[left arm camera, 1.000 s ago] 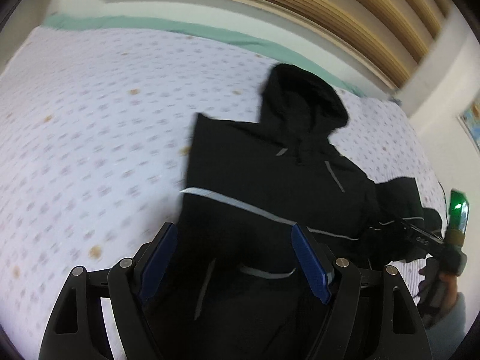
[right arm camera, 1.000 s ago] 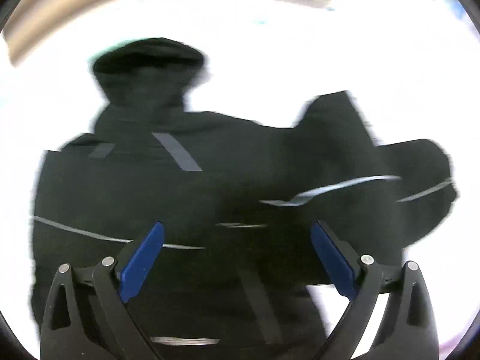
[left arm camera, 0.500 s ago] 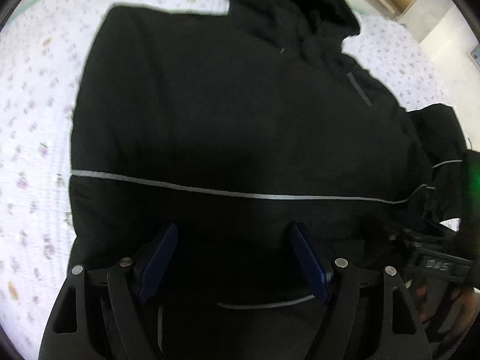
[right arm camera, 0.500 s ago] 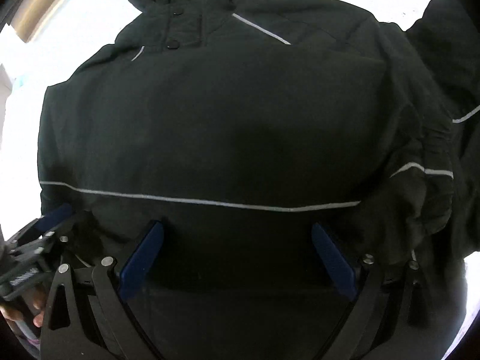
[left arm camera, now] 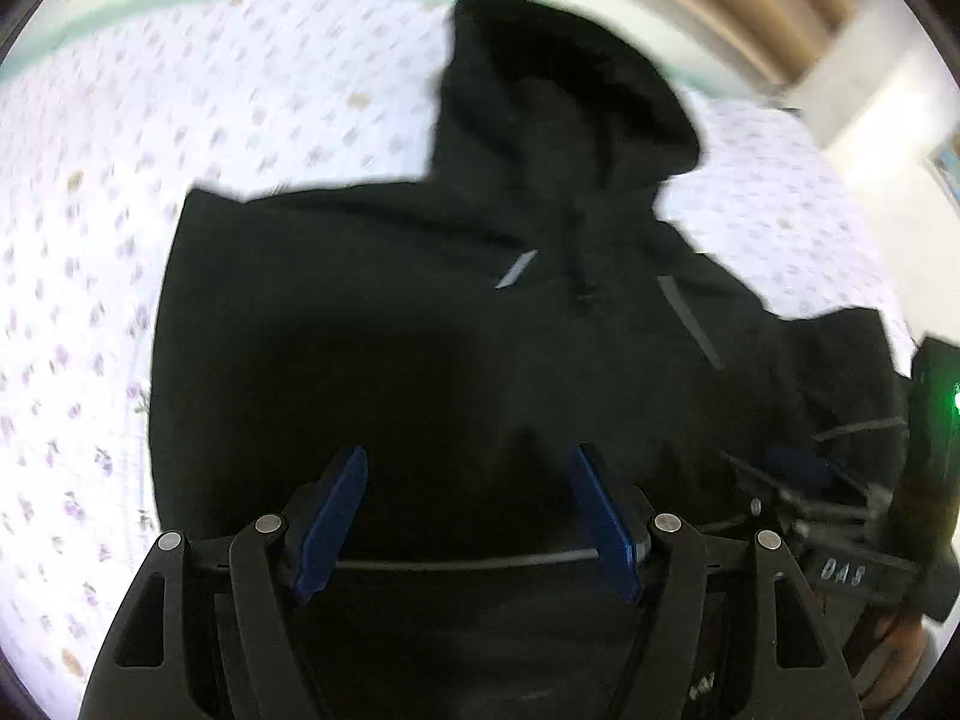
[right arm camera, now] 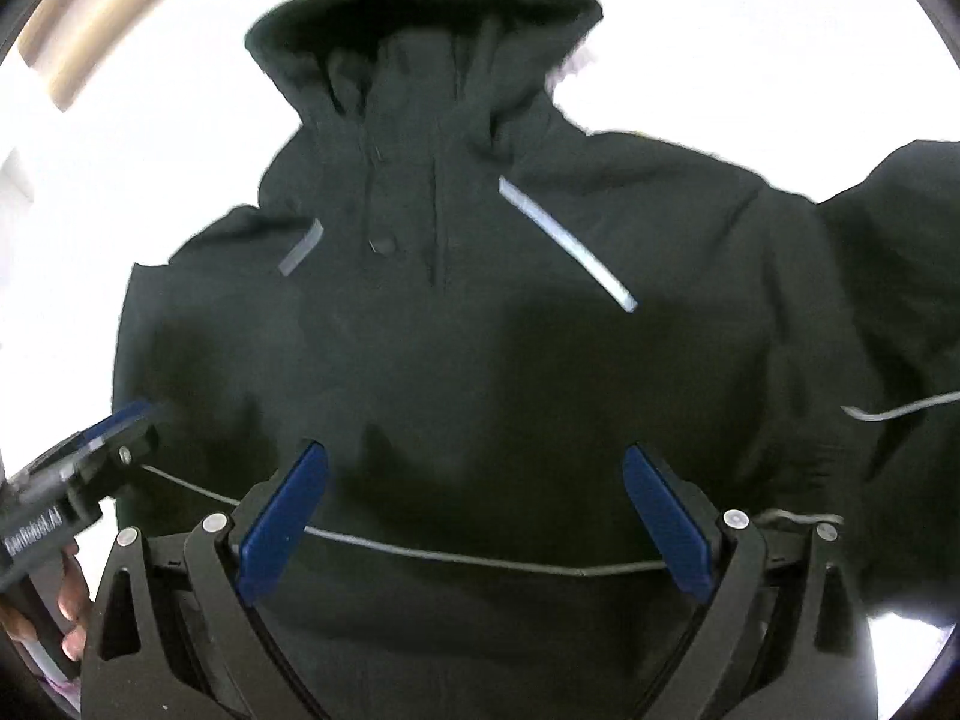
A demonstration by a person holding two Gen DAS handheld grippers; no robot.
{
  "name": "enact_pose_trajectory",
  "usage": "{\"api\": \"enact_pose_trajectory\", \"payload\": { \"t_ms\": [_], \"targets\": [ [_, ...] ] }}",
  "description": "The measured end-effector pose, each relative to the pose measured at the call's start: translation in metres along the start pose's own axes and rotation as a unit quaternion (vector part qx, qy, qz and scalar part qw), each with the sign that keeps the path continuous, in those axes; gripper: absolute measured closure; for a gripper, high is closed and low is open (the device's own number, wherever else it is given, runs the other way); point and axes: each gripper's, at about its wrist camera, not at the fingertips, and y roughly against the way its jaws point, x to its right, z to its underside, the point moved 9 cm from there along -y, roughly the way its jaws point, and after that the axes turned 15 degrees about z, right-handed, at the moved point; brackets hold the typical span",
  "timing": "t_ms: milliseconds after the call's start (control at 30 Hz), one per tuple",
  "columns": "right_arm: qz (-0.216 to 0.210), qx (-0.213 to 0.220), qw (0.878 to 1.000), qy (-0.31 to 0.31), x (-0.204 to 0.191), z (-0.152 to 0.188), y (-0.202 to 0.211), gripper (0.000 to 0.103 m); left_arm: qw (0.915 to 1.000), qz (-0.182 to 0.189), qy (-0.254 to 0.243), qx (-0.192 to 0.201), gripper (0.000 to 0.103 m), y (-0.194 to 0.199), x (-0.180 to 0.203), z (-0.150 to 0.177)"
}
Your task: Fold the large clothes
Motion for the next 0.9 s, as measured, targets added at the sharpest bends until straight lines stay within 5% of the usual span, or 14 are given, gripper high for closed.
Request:
{"api": "enact_pose_trajectory", "payload": {
  "t_ms": [133, 333, 533, 633, 767, 900],
  "targets": [
    [0.02, -0.025, 0.999, 0.023, -0.006, 0.008, -0.045, 0.0, 0.9994, -0.014, 0.02, -0.023, 0.032, -0.025, -0.024, 0.007],
    [0.03, -0.035, 0.998, 0.039, -0.011, 0.008, -0.049, 0.0, 0.9925, -0.078, -0.081, -0.049, 0.031, -0.032, -0.009, 0.019],
    [-0.003, -0.071, 0.997, 0.027, 0.001, 0.009, -0.025, 0.0, 0.9983, -0.039, -0.022, -0.038, 0.031, -0.003, 0.0, 0.027],
    [-0.012, -0.042, 0.999, 0.027, 0.007, 0.005, 0.014, 0.0, 0.9995, -0.026, 0.002, -0.016, 0.031, 0.026, 0.006, 0.025],
    [-0.006, 0.011, 0.998, 0.055, 0.014, 0.002, 0.071, 0.0, 0.9953, -0.08, 0.05, -0.021, 0.031, 0.073, 0.016, 0.032],
    [-0.007, 0.072, 0.996, 0.052, 0.048, 0.017, 0.139, 0.0, 0.9969, -0.008, 0.077, 0.012, 0.031, 0.122, 0.049, 0.047]
  ]
}}
